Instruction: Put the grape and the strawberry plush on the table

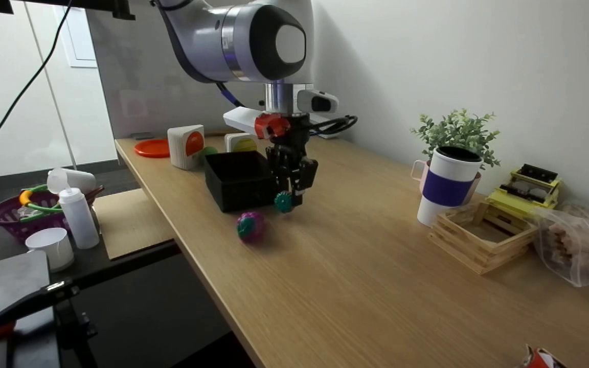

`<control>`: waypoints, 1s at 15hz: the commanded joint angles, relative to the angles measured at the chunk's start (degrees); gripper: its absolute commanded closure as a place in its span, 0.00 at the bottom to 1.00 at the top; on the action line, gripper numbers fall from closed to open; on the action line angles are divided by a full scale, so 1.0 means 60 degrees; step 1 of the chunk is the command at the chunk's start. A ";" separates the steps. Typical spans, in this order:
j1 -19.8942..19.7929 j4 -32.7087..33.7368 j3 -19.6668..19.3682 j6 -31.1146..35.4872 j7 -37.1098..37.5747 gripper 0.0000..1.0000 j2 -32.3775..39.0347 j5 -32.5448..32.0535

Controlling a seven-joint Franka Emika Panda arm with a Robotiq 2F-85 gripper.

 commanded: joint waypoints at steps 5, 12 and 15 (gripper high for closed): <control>0.0917 0.0282 -0.1045 0.0846 0.0896 0.79 0.0584 -0.0243; 0.1228 0.0349 -0.1356 0.0725 0.1179 0.22 0.0543 -0.0264; 0.1668 0.0113 -0.1717 0.0597 0.1716 0.02 0.0096 -0.0765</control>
